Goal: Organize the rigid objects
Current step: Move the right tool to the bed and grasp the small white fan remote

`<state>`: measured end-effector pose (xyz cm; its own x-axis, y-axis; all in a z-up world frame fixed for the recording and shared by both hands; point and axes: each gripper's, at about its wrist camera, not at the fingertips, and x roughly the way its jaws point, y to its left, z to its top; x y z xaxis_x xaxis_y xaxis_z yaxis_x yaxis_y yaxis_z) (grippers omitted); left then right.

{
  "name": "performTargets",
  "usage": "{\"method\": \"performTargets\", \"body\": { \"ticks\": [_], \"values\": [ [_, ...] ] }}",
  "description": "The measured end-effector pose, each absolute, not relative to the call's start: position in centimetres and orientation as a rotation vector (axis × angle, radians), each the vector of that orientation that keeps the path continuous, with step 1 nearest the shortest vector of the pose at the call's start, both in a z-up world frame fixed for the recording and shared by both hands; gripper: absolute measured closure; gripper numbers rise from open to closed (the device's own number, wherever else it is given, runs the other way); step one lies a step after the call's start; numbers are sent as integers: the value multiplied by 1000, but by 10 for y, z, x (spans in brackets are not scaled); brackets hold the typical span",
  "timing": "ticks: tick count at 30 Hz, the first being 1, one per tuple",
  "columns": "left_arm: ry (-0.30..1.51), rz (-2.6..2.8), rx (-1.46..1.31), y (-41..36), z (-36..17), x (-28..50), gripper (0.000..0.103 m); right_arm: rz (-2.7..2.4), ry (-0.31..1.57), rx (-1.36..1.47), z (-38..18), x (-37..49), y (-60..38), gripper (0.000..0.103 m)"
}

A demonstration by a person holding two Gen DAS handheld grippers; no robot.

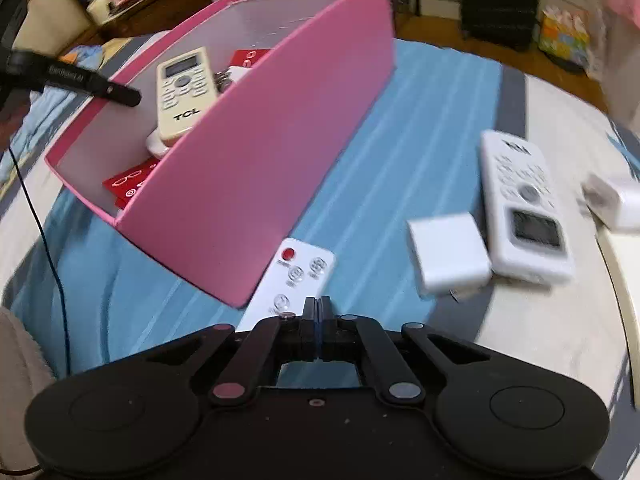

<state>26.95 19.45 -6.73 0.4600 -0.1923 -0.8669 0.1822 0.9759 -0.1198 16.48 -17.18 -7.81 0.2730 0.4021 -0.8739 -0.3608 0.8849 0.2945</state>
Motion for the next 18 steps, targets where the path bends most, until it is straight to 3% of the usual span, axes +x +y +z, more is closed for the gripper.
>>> {"method": "performTargets", "body": {
  "ticks": [2,4,8,10,13,18],
  "values": [
    [1070,-228,-7,193,-67,270,93,524,1222,110,-82,163,-178,99],
    [1071,-225,-3,193,-67,270,93,510,1274,143,-90,159,-178,90],
    [1070,-220,5,192,-67,269,93,555,1253,124,-93,151,-164,64],
    [1070,-216,5,192,-66,269,93,560,1231,61,-91,147,-151,56],
    [1067,-214,7,192,-66,268,93,555,1183,-96,-90,136,-133,49],
    [1070,-214,8,192,-65,268,93,503,1101,-265,-92,128,-113,48]
  ]
}}
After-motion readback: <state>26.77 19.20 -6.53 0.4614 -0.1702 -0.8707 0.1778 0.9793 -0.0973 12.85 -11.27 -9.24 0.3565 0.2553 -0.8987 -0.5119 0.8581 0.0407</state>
